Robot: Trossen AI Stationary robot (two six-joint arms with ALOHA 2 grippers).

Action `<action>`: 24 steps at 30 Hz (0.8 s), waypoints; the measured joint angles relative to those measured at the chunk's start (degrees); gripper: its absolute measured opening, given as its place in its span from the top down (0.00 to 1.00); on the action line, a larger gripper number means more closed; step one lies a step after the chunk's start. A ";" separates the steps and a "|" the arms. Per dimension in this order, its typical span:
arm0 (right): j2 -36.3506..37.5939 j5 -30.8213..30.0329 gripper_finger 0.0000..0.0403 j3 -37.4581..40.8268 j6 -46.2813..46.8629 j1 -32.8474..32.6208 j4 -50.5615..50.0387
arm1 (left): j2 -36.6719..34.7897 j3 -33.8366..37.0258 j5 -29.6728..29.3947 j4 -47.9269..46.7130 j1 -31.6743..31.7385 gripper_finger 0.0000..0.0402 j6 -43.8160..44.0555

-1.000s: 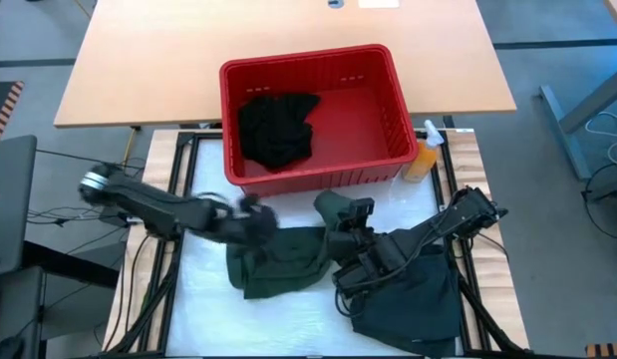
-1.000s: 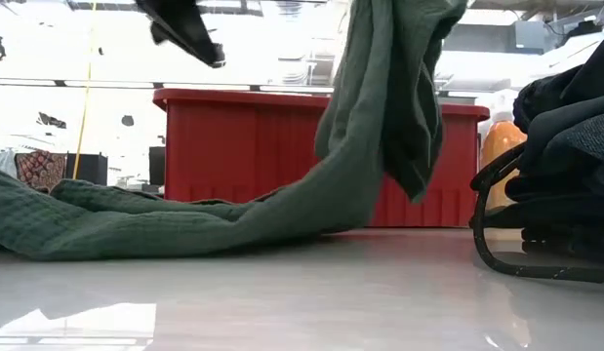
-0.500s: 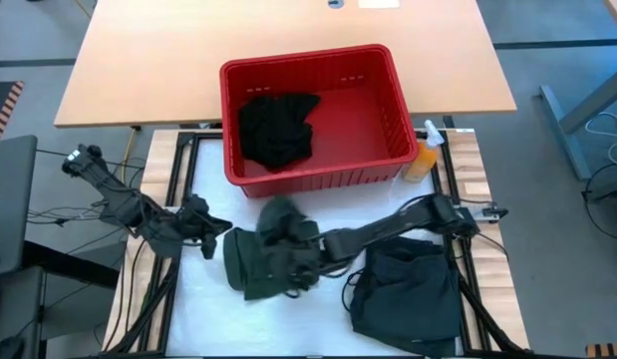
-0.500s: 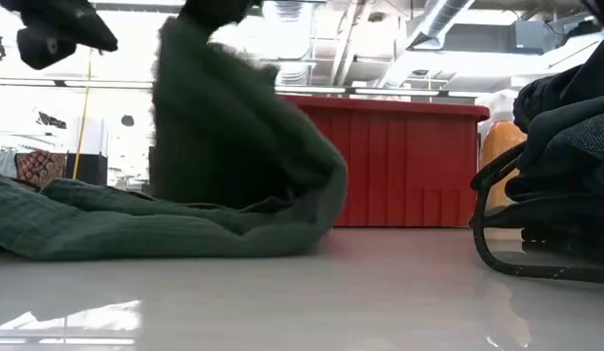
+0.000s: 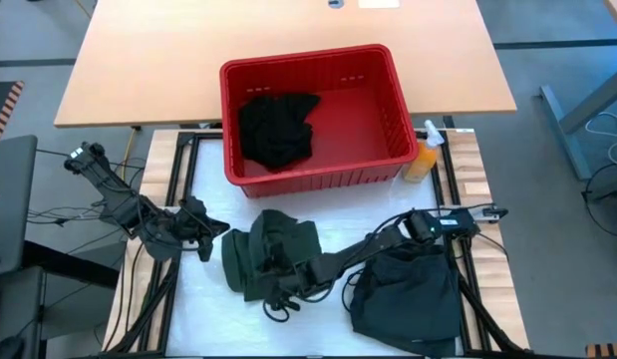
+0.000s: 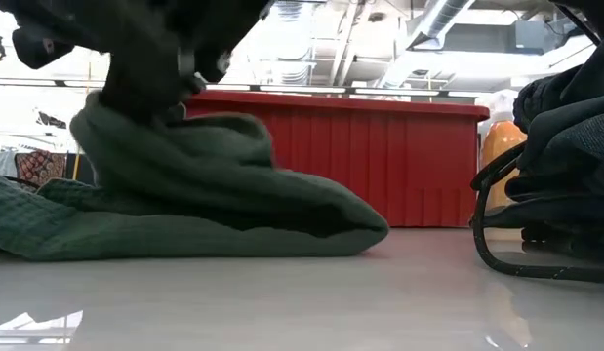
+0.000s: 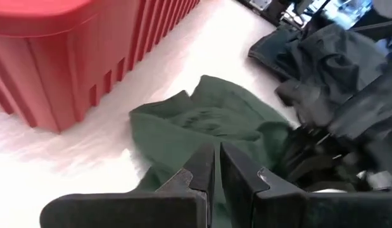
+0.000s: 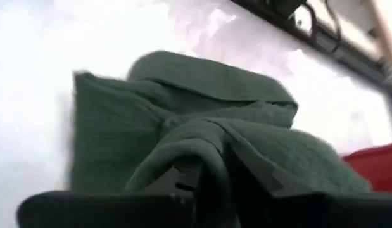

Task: Fold laundry
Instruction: Fold the green shirt

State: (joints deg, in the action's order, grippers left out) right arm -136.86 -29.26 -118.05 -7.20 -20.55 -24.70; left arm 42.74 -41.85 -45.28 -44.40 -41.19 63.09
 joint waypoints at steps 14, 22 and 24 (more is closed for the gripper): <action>0.44 25.70 0.43 -13.04 13.44 4.30 -25.96 | 1.23 -0.04 -0.46 -1.15 4.57 0.96 -2.78; 2.64 22.27 0.42 -15.73 16.10 1.64 -41.75 | 10.90 -0.04 7.72 4.26 10.54 0.96 -10.23; 4.18 25.30 0.43 -15.66 19.85 1.27 -47.86 | 13.31 -0.04 10.49 8.80 12.19 0.96 -14.09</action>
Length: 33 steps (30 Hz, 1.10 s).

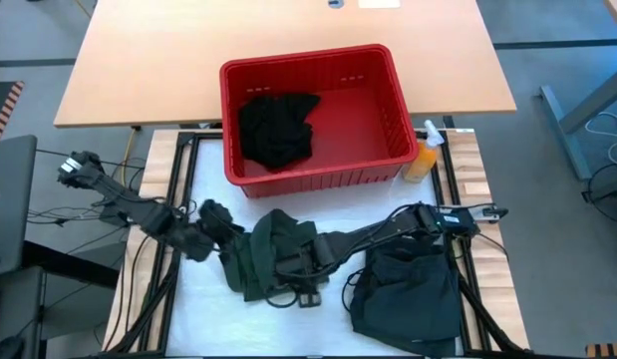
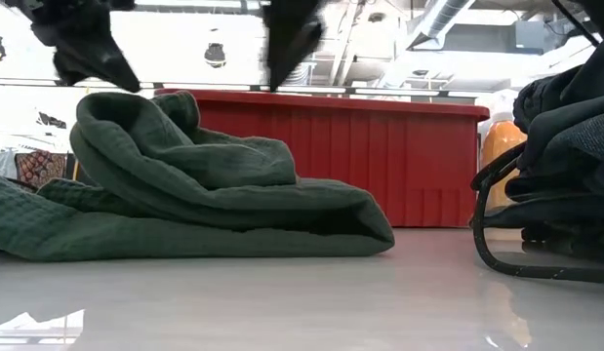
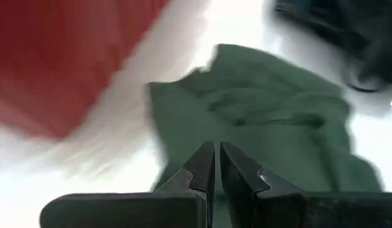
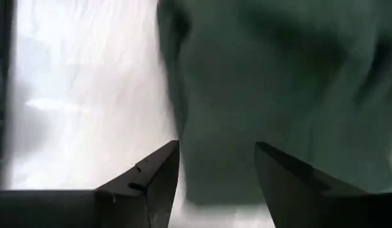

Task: Fold laundry
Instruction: Fold the green shirt

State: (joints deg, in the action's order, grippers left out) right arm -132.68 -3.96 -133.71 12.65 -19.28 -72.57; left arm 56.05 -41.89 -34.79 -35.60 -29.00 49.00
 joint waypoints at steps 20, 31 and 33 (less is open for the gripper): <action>13.65 -16.33 0.50 10.17 19.89 -7.42 -14.94 | 23.04 -11.24 29.56 27.04 13.35 0.61 -29.72; 35.90 -17.05 0.50 52.27 40.65 -13.66 20.98 | 44.80 -32.22 26.50 10.43 14.74 0.52 -39.00; 37.79 -17.12 0.50 57.14 41.78 -14.55 27.00 | 47.07 -34.47 26.94 8.88 14.96 0.53 -43.05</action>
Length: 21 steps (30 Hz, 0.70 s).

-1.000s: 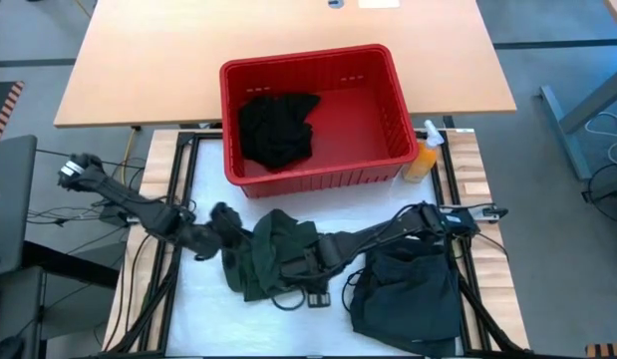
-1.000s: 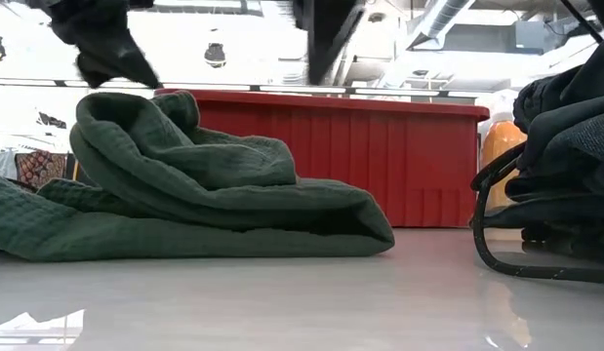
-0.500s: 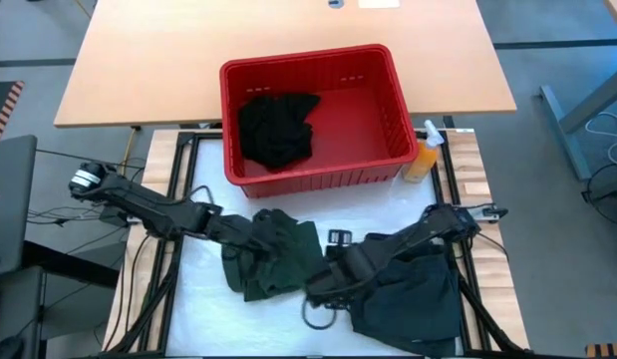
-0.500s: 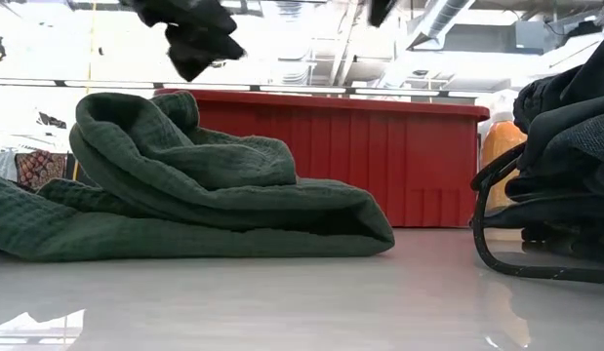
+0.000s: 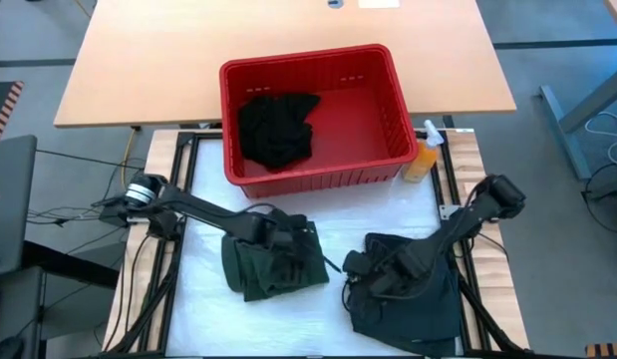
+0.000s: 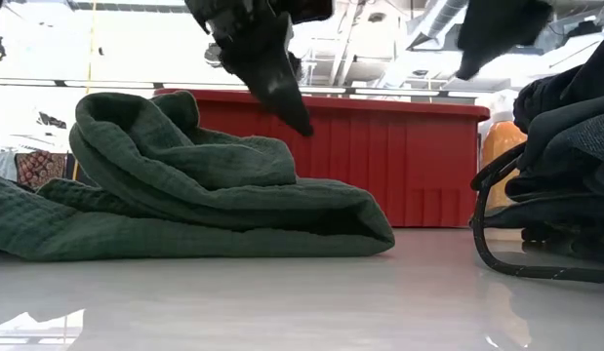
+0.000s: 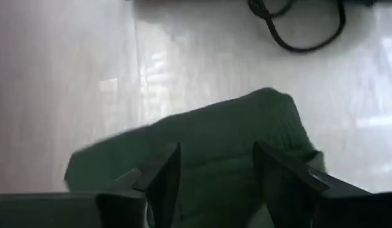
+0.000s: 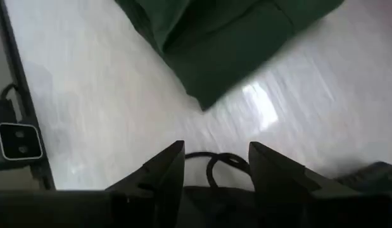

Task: Fold laundry
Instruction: Fold the green shirt

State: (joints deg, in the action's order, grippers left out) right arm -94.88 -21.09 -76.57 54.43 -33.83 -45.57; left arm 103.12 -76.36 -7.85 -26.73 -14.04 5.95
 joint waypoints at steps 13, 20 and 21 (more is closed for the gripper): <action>0.86 -0.03 0.50 9.80 -2.68 -2.40 9.01 | 4.90 -3.80 6.40 -5.12 6.88 0.57 -12.55; 0.88 0.07 0.50 11.17 -5.43 -0.94 11.70 | 4.85 -3.80 11.15 -9.66 9.17 0.57 -17.46; 0.89 0.05 0.50 11.16 -5.62 -0.79 11.77 | 4.85 -3.80 11.66 -10.65 9.36 0.57 -18.01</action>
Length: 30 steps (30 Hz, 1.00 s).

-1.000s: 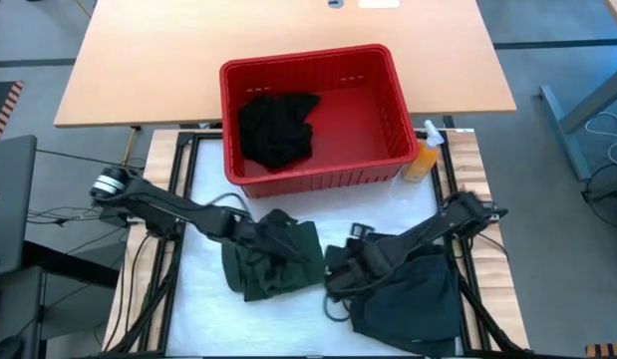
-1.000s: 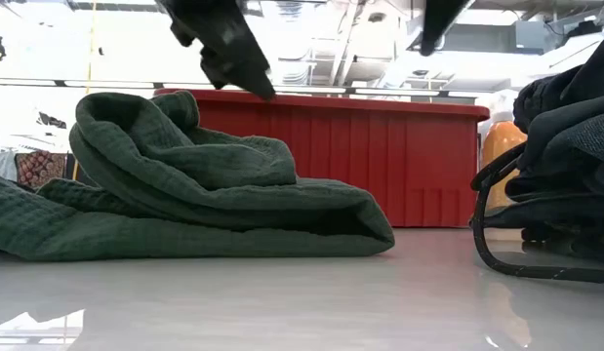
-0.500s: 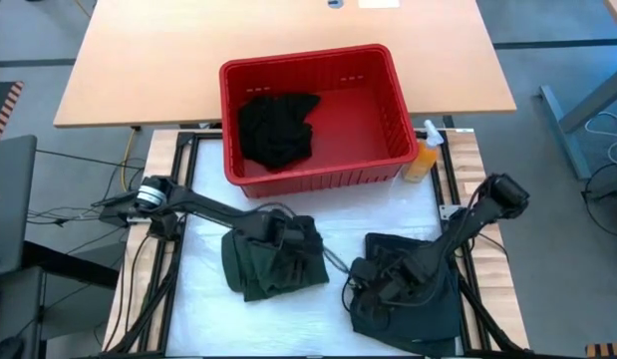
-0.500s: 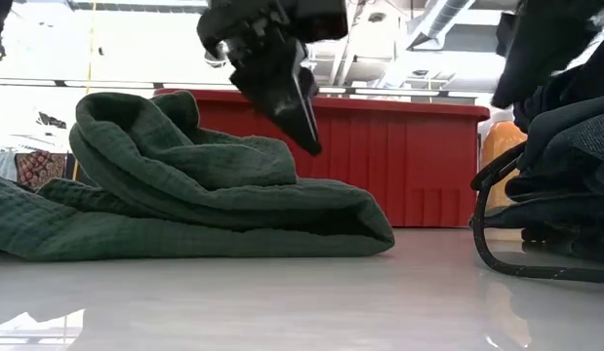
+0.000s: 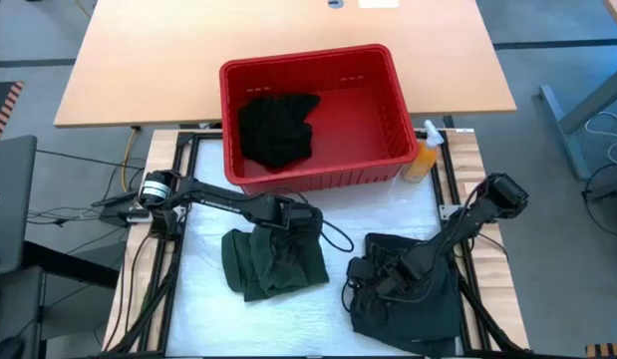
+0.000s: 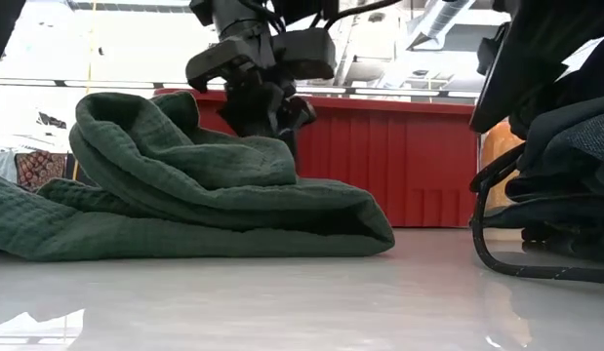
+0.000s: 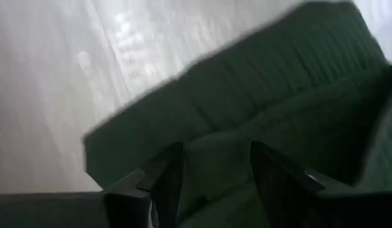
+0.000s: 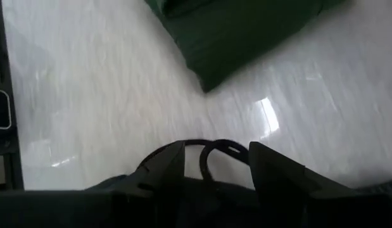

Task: Fold laundry
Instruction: Fold the green shirt

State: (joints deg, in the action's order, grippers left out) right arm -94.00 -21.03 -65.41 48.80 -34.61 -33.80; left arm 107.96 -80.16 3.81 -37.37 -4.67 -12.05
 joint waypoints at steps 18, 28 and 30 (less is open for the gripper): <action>-0.02 0.66 0.50 0.00 -0.59 3.65 3.53 | -0.07 0.33 0.89 -0.22 0.23 0.76 -5.32; -0.04 1.56 0.50 0.00 0.25 3.99 4.04 | -1.21 0.83 7.29 -1.98 0.20 1.00 -3.30; -0.04 1.48 0.50 -0.02 0.23 4.11 4.11 | -2.73 0.79 8.13 -4.74 0.12 1.00 -2.48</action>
State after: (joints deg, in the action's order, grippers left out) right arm -94.04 -19.55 -65.43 49.03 -30.50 -29.69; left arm 105.24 -79.37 11.94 -42.12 -4.56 -14.53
